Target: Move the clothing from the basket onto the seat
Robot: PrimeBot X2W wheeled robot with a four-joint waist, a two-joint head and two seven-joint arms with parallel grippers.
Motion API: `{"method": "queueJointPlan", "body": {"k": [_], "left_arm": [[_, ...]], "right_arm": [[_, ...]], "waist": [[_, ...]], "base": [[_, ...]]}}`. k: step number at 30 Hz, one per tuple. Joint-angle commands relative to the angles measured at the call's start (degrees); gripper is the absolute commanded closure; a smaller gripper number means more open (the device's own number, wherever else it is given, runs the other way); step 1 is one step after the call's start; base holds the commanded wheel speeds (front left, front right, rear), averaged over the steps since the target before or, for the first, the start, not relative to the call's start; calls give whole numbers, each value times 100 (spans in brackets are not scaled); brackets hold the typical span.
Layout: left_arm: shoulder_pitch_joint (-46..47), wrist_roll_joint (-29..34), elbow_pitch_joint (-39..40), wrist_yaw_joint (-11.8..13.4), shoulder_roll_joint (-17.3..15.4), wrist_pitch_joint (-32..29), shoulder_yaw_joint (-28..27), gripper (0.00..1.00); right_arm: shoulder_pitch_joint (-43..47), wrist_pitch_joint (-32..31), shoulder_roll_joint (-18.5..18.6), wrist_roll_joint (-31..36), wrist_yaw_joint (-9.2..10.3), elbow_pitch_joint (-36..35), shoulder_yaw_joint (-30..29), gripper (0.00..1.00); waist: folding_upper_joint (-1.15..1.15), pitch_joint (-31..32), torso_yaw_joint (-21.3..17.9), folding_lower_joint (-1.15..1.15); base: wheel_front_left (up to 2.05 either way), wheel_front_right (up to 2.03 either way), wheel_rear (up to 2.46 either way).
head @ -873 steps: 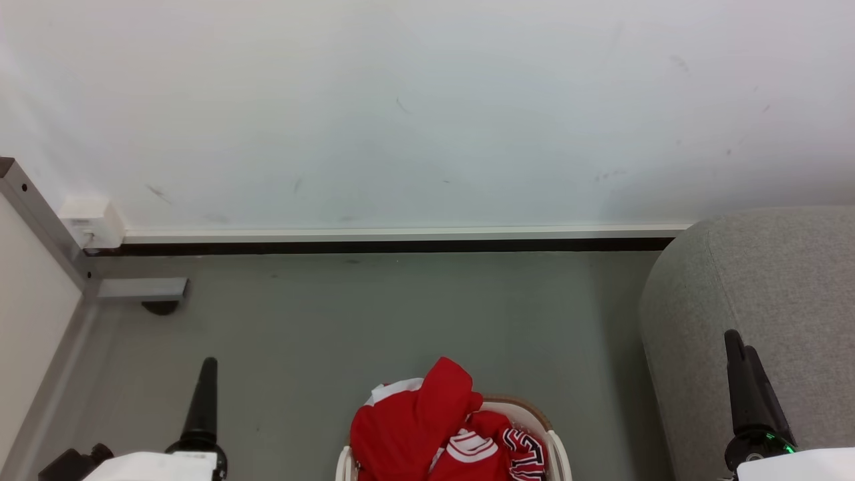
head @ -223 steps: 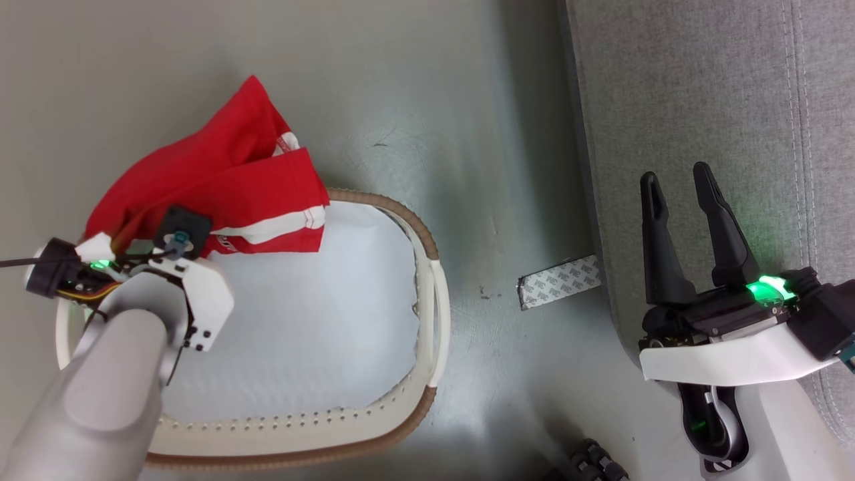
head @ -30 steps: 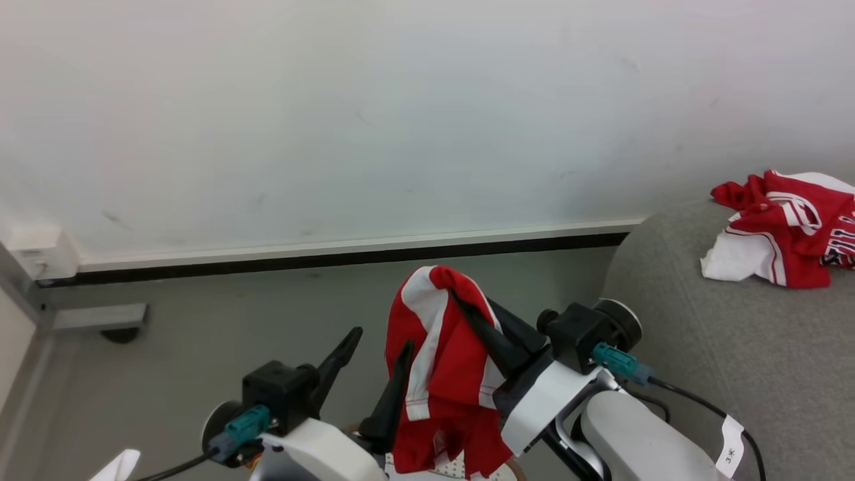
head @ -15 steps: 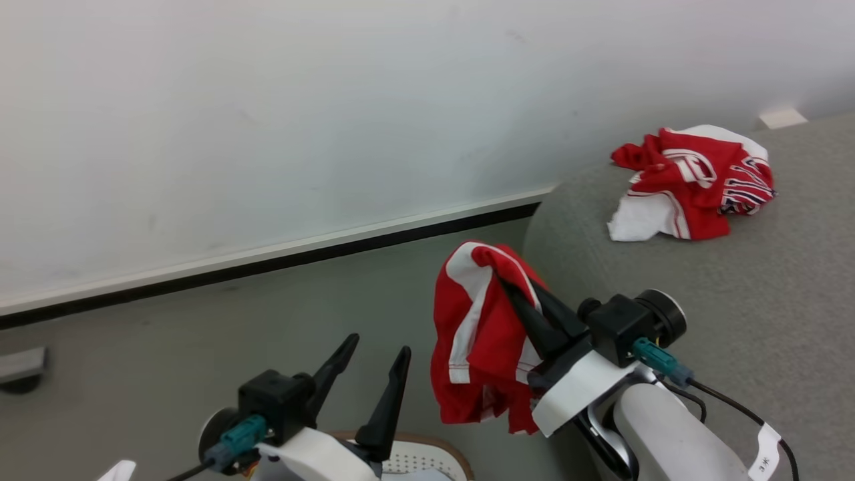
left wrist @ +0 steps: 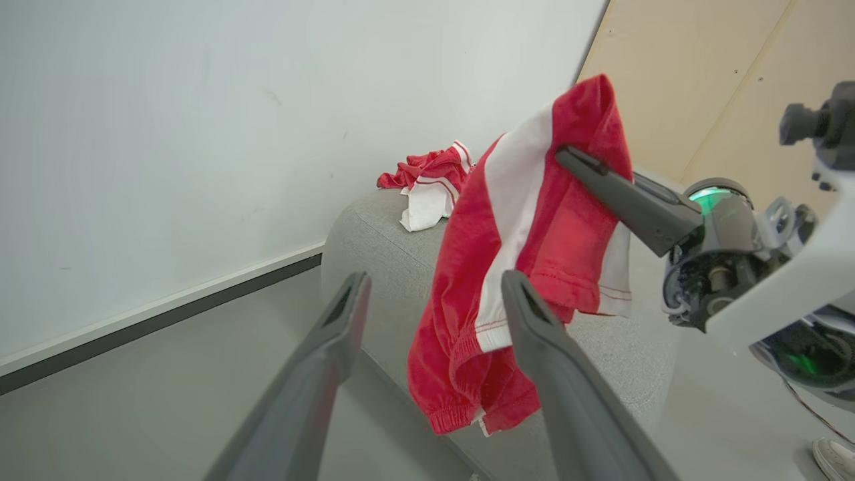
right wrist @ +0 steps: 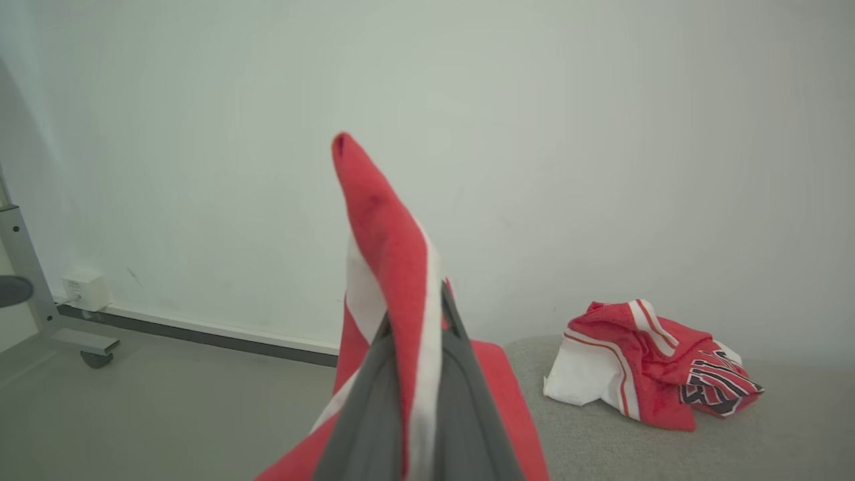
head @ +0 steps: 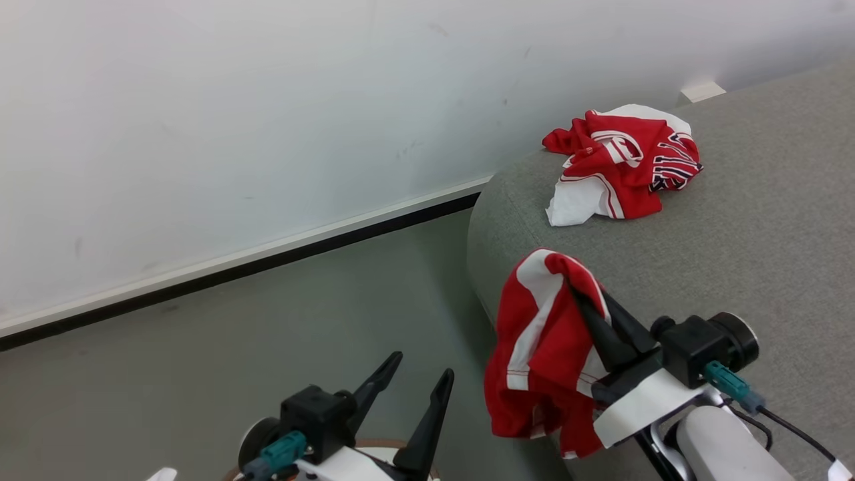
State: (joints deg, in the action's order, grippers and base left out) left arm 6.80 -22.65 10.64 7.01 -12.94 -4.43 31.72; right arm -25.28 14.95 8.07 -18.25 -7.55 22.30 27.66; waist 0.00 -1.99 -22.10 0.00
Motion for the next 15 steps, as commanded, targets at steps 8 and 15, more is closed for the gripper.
{"method": "queueJointPlan", "body": {"k": [8, 15], "left_arm": [[56, 74, 4, -46, -5, 47, 101, 0], [310, 163, 156, -173, -111, -43, 174, 0]], "right_arm": [[158, -1, 193, 65, 13, -310, -350, 100], [-317, -216, 97, 305, 13, -577, -1054, 100]], "waist": [[0, -110, -8, 0], [0, -717, 228, 0]], "base": [[0, 0, 0], [0, 0, 0]]}}
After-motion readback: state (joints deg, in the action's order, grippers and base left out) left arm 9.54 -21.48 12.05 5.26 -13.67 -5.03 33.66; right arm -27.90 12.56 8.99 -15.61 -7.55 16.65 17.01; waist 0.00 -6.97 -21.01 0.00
